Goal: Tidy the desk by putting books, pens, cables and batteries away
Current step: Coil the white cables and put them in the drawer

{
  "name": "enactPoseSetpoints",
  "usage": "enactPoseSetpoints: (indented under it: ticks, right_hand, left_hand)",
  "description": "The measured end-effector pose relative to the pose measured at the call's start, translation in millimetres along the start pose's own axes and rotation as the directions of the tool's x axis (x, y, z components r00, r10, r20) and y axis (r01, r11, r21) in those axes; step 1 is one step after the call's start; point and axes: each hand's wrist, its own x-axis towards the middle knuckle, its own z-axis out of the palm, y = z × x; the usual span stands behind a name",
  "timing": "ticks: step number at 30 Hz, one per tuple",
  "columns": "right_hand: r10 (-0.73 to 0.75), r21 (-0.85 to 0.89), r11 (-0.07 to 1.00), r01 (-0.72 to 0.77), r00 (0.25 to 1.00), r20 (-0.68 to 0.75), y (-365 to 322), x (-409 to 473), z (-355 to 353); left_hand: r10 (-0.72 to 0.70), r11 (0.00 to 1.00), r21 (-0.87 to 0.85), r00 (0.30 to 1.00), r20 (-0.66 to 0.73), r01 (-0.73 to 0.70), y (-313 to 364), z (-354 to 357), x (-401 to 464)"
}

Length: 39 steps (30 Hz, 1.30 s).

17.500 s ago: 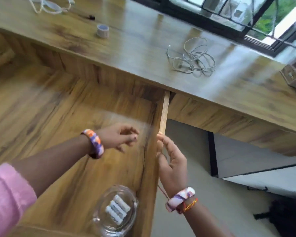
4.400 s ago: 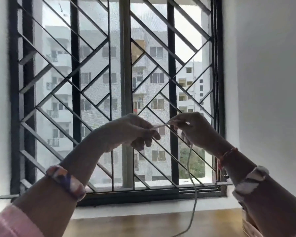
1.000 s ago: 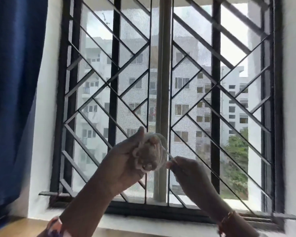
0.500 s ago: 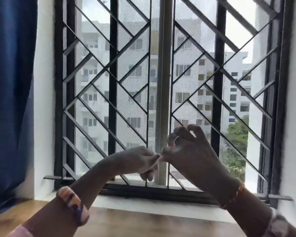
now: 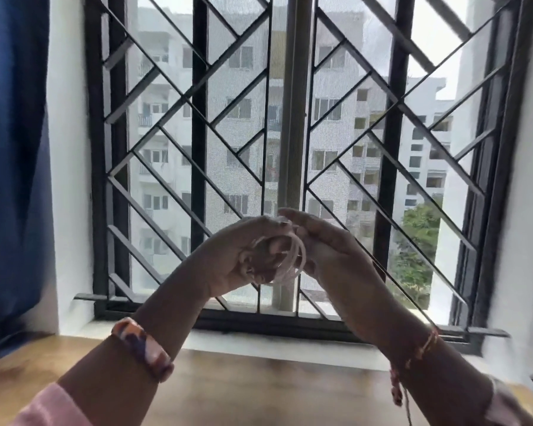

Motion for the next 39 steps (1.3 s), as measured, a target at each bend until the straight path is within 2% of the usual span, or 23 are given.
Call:
enactPoseSetpoints:
  ticks: [1,2,5,7,9,12,15,18,22,23,25,27,30,33,35,39]
  right_hand:
    - [0.057,0.075,0.995,-0.060,0.997,0.048,-2.2,-1.2,-0.5]
    - [0.075,0.059,0.995,-0.081,0.993,0.092,-1.3,-1.2,-2.1]
    - [0.091,-0.156,0.986,-0.062,0.977,0.191,3.1,0.7,-7.0]
    - [0.113,-0.229,0.971,-0.071,0.978,0.177,4.3,5.5,-12.5]
    - [0.061,-0.356,0.934,-0.014,0.991,0.122,3.0,7.3,-16.5]
    - [-0.049,-0.539,0.839,0.075,0.997,0.063,8.8,8.8,-22.3]
    - [-0.119,-0.594,0.801,0.077,0.992,-0.032,23.0,11.8,-25.4]
    - [-0.185,-0.654,0.753,0.073,0.977,-0.103,25.5,14.4,-26.7]
    - [-0.199,-0.747,0.662,0.058,0.975,-0.100,21.2,11.9,-26.2]
    - [-0.182,-0.739,0.672,0.042,0.977,-0.110,20.0,10.6,-26.1]
    - [-0.074,-0.584,0.812,-0.025,0.987,-0.144,15.4,9.7,-27.1]
    - [0.116,-0.333,0.930,-0.157,0.983,-0.140,9.6,9.1,-28.6]
    - [0.257,-0.164,0.946,-0.278,0.956,-0.138,6.9,9.0,-29.8]
    - [0.329,0.003,0.942,-0.335,0.921,-0.209,12.8,7.8,-26.4]
    - [0.348,0.011,0.935,-0.354,0.914,-0.209,17.8,6.3,-25.9]
    - [0.360,-0.059,0.929,-0.365,0.929,-0.085,20.5,4.2,-25.2]
  left_hand:
    - [-0.015,1.000,-0.010,0.999,-0.034,0.015,-1.0,-1.5,0.9]
    - [-0.021,1.000,0.008,0.999,-0.026,0.021,-3.8,-4.8,2.8]
    - [-0.039,0.997,0.062,0.999,-0.012,0.040,-6.3,-5.7,6.5]
    - [-0.052,0.988,0.141,0.998,-0.041,0.058,-4.8,-8.5,7.0]
    - [-0.026,0.963,0.266,0.998,-0.062,0.042,-2.8,-15.6,8.3]
    - [0.046,0.849,0.529,0.993,-0.105,0.017,-1.2,-20.5,11.6]
    - [0.147,0.686,0.727,0.984,-0.098,-0.030,-7.6,-13.0,17.4]
    - [0.332,0.371,0.925,0.942,-0.046,-0.086,-19.9,-5.6,23.5]
    - [0.455,0.009,0.997,0.888,0.066,-0.079,-25.1,-0.9,25.6]
    - [0.467,-0.074,0.994,0.878,0.104,-0.078,-26.8,-1.0,26.1]
    - [0.462,-0.168,0.983,0.875,0.141,-0.069,-29.3,-2.3,26.9]
    - [0.454,-0.128,0.991,0.887,0.089,-0.034,-30.5,-3.5,25.4]
    - [0.468,-0.078,0.997,0.882,0.050,-0.015,-34.2,-3.8,22.4]
    - [0.488,0.050,0.999,0.872,-0.040,0.017,-43.0,2.3,18.9]
    - [0.486,0.097,0.995,0.871,-0.071,0.027,-48.3,5.5,16.6]
    - [0.467,0.128,0.992,0.882,-0.060,0.000,-50.6,-1.3,13.5]
